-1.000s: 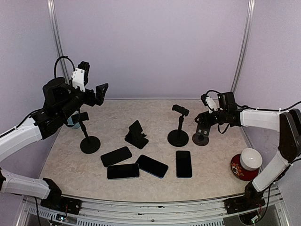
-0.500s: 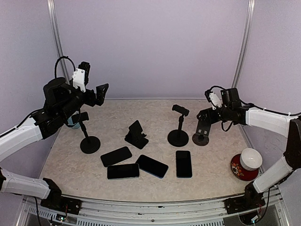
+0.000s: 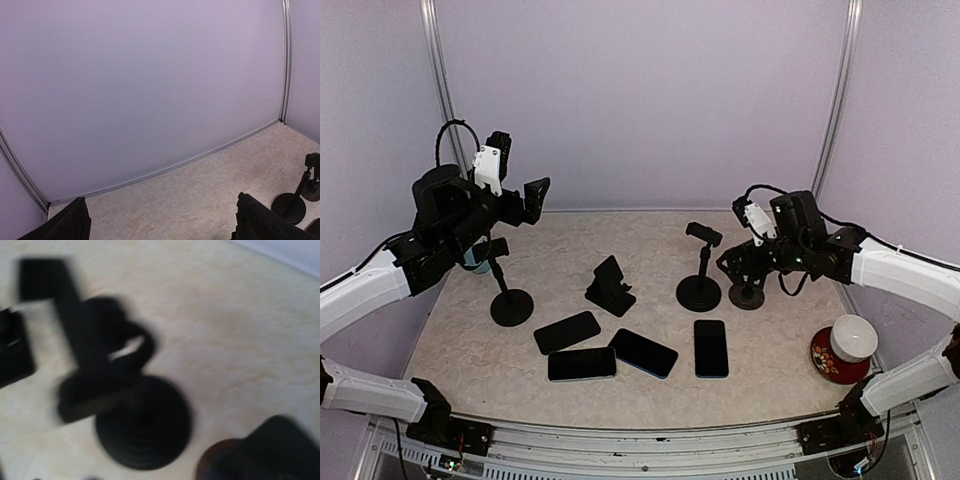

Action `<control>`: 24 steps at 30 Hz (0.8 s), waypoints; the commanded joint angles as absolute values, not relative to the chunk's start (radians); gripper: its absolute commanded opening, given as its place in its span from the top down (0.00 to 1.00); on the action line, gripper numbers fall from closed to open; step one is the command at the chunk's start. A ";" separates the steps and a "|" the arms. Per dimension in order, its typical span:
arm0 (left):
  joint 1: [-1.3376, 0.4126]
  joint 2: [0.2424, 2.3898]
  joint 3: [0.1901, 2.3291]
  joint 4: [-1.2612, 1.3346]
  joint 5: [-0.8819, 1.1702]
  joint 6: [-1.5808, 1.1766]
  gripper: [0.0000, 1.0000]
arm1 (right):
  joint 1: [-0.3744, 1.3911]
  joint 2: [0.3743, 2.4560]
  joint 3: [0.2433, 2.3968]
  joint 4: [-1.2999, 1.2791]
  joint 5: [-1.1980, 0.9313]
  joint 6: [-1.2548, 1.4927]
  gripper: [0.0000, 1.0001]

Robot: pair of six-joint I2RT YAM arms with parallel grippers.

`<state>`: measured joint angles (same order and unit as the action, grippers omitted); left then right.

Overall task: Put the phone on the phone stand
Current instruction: Pick up the phone stand at the corner of the board.

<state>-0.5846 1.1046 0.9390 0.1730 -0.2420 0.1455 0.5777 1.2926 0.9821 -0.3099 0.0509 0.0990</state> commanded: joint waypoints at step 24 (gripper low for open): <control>-0.598 1.100 0.929 0.201 -0.259 0.174 0.01 | 0.614 1.575 1.095 -0.416 0.613 0.739 0.00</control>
<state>-0.5907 1.1046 0.9371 0.1730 -0.2497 0.1623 0.6132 1.5333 1.0458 -0.3981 0.5453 0.6662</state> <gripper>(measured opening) 0.989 0.999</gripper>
